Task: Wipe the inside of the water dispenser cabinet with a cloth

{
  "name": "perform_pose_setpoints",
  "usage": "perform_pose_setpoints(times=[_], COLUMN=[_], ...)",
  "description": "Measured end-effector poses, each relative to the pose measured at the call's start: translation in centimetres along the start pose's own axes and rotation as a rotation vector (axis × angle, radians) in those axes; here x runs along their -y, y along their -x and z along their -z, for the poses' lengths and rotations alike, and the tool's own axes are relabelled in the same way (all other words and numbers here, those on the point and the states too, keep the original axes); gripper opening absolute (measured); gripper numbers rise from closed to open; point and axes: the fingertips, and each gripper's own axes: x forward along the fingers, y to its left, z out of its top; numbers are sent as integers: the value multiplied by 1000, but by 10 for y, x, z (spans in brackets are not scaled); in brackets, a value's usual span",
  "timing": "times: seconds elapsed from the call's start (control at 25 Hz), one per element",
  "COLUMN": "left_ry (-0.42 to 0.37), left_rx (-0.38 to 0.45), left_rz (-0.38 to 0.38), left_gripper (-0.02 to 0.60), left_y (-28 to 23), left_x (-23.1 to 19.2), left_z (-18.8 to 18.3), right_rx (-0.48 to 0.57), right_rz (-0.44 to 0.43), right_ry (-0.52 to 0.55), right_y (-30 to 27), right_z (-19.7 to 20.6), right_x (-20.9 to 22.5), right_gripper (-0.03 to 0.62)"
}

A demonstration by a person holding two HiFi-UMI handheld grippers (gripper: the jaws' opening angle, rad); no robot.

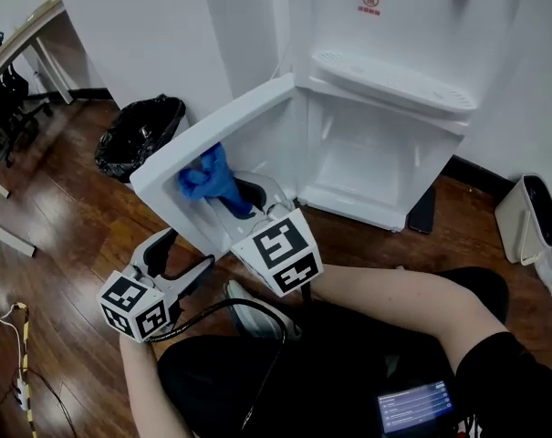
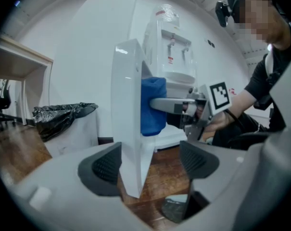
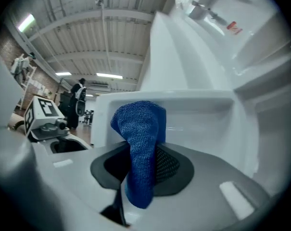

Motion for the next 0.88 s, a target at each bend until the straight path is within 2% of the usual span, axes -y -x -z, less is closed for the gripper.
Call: perform_pose_setpoints(times=[0.12,0.28,0.36,0.52,0.64,0.76,0.88], left_ry=[11,11,19,23,28,26,25], left_rx=[8,12,6,12,15,18,25], left_rz=[7,8,-5,-8,-4,-1,9], left_gripper=[379,379,379,379,379,379,379], left_y=[1,2,2,0,1,1,-1], left_x=[1,0,0,-2,-1,-2,-2], left_z=[0,-1,-5,-3,-4,-4,-3], right_rx=[21,14,-3,-58,-85,-81,-71], right_rz=[-94,-158,-91,199,364,390,317], right_ry=[-25,-7,31,86,24,-13,-33], right_y=[-7,-6,-1,17,35,36,24], right_z=[2,17,24,42,51,52,56], right_x=[-39,-29,5,101,148,150,119], right_gripper=[107,107,107,107,107,107,107])
